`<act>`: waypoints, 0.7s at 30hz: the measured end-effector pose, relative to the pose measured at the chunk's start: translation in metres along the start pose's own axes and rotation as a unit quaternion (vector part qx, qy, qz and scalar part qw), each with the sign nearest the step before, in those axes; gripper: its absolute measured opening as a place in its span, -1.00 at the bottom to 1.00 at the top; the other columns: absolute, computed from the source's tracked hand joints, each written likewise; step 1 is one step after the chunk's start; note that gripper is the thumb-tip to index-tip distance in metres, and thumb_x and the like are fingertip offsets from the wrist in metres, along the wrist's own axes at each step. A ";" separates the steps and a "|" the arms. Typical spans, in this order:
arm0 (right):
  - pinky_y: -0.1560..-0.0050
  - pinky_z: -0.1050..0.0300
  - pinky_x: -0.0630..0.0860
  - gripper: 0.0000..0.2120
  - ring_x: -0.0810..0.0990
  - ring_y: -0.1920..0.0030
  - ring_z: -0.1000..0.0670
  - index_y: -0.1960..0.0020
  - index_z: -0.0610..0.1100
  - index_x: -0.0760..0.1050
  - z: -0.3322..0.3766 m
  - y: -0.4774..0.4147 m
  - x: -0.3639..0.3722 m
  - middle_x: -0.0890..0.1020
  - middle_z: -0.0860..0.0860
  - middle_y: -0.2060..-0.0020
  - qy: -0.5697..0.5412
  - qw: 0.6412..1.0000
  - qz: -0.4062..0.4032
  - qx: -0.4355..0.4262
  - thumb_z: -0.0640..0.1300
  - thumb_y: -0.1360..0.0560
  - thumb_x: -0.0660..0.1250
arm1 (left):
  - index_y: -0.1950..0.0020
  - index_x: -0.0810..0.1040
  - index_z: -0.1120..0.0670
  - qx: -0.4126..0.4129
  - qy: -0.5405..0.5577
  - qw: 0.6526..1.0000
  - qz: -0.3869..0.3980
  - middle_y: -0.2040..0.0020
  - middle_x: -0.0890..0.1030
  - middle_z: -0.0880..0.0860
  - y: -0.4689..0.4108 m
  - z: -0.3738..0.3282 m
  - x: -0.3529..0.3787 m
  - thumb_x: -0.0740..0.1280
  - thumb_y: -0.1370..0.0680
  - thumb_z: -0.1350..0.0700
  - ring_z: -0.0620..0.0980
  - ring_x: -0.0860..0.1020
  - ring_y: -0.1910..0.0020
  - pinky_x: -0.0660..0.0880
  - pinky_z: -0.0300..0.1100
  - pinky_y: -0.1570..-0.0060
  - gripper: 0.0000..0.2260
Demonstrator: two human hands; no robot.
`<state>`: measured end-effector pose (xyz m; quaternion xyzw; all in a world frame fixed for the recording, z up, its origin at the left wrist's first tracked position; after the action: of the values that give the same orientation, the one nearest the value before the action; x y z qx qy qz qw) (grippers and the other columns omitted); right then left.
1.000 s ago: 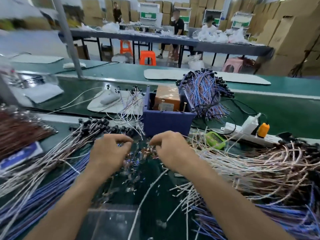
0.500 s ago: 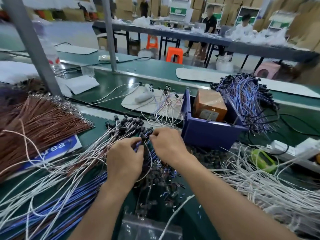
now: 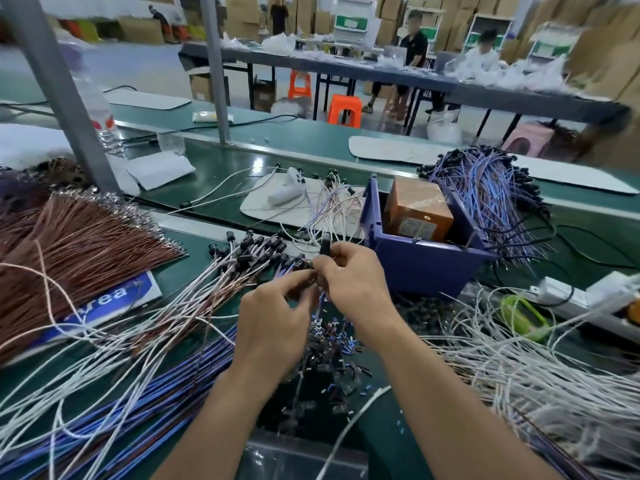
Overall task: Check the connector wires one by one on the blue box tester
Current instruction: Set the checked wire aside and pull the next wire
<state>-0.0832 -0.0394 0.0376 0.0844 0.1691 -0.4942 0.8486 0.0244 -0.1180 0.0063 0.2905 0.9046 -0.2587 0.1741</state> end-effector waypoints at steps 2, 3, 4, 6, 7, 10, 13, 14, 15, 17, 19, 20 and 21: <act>0.26 -0.14 0.51 -0.81 0.51 0.38 -0.04 0.19 -0.17 0.53 -0.004 0.010 -0.015 0.62 -0.08 0.38 -0.063 0.998 -0.013 -0.001 -0.13 -0.58 0.36 | -0.13 0.73 -0.17 -0.012 0.016 0.999 0.031 0.12 0.72 -0.29 0.002 -0.001 0.004 0.47 -0.54 0.06 -0.35 0.63 0.11 0.46 -0.53 0.16 -0.79; 0.32 -0.06 0.49 -0.81 0.50 0.41 -0.04 0.17 -0.20 0.51 -0.006 0.015 -0.022 0.61 -0.10 0.39 -0.101 0.995 -0.017 -0.002 -0.17 -0.60 0.33 | -0.10 0.73 -0.20 -0.018 0.024 0.998 0.053 0.18 0.70 -0.34 0.003 -0.002 0.006 0.48 -0.53 0.06 -0.36 0.63 0.16 0.47 -0.52 0.21 -0.80; 0.36 0.05 0.48 -0.82 0.51 0.43 -0.03 0.14 -0.20 0.51 -0.006 0.020 -0.030 0.62 -0.10 0.37 -0.136 0.991 -0.019 -0.003 -0.19 -0.63 0.30 | -0.05 0.73 -0.24 -0.023 0.039 0.996 0.082 0.21 0.69 -0.34 0.004 -0.003 0.007 0.48 -0.53 0.07 -0.34 0.63 0.21 0.50 -0.46 0.24 -0.80; 0.34 0.19 0.53 -0.84 0.61 0.37 -0.02 0.08 -0.18 0.52 -0.007 0.034 -0.048 0.67 -0.09 0.30 -0.200 0.980 -0.025 0.003 -0.21 -0.67 0.25 | 0.05 0.73 -0.30 -0.033 0.073 0.987 0.139 0.25 0.71 -0.25 0.005 -0.004 0.009 0.50 -0.52 0.07 -0.22 0.67 0.24 0.61 -0.21 0.20 -0.78; 0.26 0.17 0.60 -0.84 0.68 0.28 -0.03 0.05 -0.18 0.52 -0.009 0.040 -0.057 0.71 -0.10 0.24 -0.245 0.969 -0.028 0.010 -0.20 -0.68 0.24 | 0.08 0.72 -0.32 -0.036 0.080 0.984 0.156 0.26 0.72 -0.20 0.006 -0.005 0.009 0.50 -0.51 0.07 -0.15 0.68 0.25 0.63 -0.10 0.19 -0.77; 0.02 -0.11 0.69 -0.85 0.73 0.11 -0.17 0.05 -0.19 0.50 -0.019 0.056 -0.085 0.71 -0.18 0.21 -0.434 0.899 -0.021 0.051 -0.18 -0.66 0.23 | 0.10 0.73 -0.31 -0.030 0.075 0.981 0.177 0.28 0.72 -0.16 0.005 -0.004 0.006 0.53 -0.51 0.06 -0.08 0.65 0.34 0.61 -0.10 0.30 -0.79; 0.24 0.00 0.62 -0.87 0.56 0.36 -0.07 0.12 -0.16 0.48 -0.029 0.065 -0.111 0.51 -0.07 0.40 -0.524 0.848 -0.032 0.071 -0.15 -0.59 0.28 | 0.11 0.76 -0.25 -0.023 0.088 0.979 0.180 0.40 0.67 -0.13 0.002 -0.002 0.000 0.57 -0.48 0.09 -0.19 0.45 0.55 0.32 -0.38 0.55 -0.81; 0.33 0.08 0.52 -0.85 0.42 0.43 -0.02 0.14 -0.14 0.46 -0.034 0.064 -0.120 0.41 -0.02 0.45 -0.523 0.848 -0.052 0.071 -0.16 -0.61 0.26 | 0.13 0.77 -0.23 -0.025 0.088 0.980 0.177 0.44 0.65 -0.12 0.000 -0.002 -0.003 0.58 -0.47 0.10 -0.21 0.39 0.58 0.26 -0.41 0.56 -0.81; 0.39 0.13 0.42 -0.81 0.30 0.46 0.02 0.16 -0.12 0.45 -0.038 0.063 -0.129 0.32 0.02 0.47 -0.512 0.853 -0.070 0.070 -0.17 -0.64 0.24 | 0.14 0.77 -0.23 -0.025 0.083 0.981 0.173 0.45 0.64 -0.10 -0.002 -0.001 -0.007 0.59 -0.46 0.11 -0.20 0.37 0.58 0.26 -0.40 0.55 -0.81; 0.46 0.17 0.27 -0.77 0.17 0.49 0.04 0.18 -0.09 0.47 -0.046 0.060 -0.143 0.23 0.05 0.48 -0.479 0.872 -0.075 0.068 -0.19 -0.65 0.22 | 0.17 0.76 -0.26 -0.024 0.084 0.983 0.161 0.39 0.69 -0.04 -0.005 -0.001 -0.013 0.59 -0.44 0.12 0.00 0.47 0.50 0.40 -0.25 0.46 -0.77; 0.49 0.18 0.20 -0.83 0.15 0.52 0.06 0.13 -0.11 0.50 -0.052 0.061 -0.148 0.25 0.05 0.49 -0.415 0.906 -0.041 0.072 -0.20 -0.63 0.25 | 0.18 0.76 -0.25 -0.014 0.079 0.986 0.148 0.34 0.72 -0.05 -0.003 -0.003 -0.015 0.61 -0.42 0.13 0.03 0.57 0.43 0.50 -0.22 0.36 -0.77; 0.50 0.19 0.19 -0.89 0.16 0.53 0.07 0.09 -0.13 0.51 -0.054 0.062 -0.147 0.28 0.05 0.50 -0.368 0.927 -0.012 0.074 -0.22 -0.62 0.28 | 0.20 0.77 -0.21 0.000 0.069 0.987 0.145 0.36 0.70 -0.10 0.000 -0.006 -0.013 0.61 -0.41 0.14 -0.12 0.55 0.48 0.47 -0.33 0.39 -0.79; 0.50 0.21 0.19 -0.93 0.20 0.53 0.09 0.05 -0.15 0.53 -0.055 0.063 -0.144 0.32 0.06 0.49 -0.314 0.946 0.020 0.074 -0.23 -0.61 0.30 | 0.21 0.77 -0.18 0.012 0.060 0.987 0.146 0.38 0.69 -0.15 0.005 -0.010 -0.010 0.62 -0.41 0.14 -0.23 0.53 0.50 0.41 -0.45 0.42 -0.81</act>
<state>-0.1049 0.1255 0.0387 -0.0090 -0.1450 -0.4899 0.8596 0.0334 -0.1136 0.0173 0.4371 0.8579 -0.2235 0.1516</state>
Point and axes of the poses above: each hand's wrist, its own y-axis away from the middle knuckle, its own x-axis out of the palm, z = x × y, the point moved 1 cm from there along -y, towards the middle knuckle
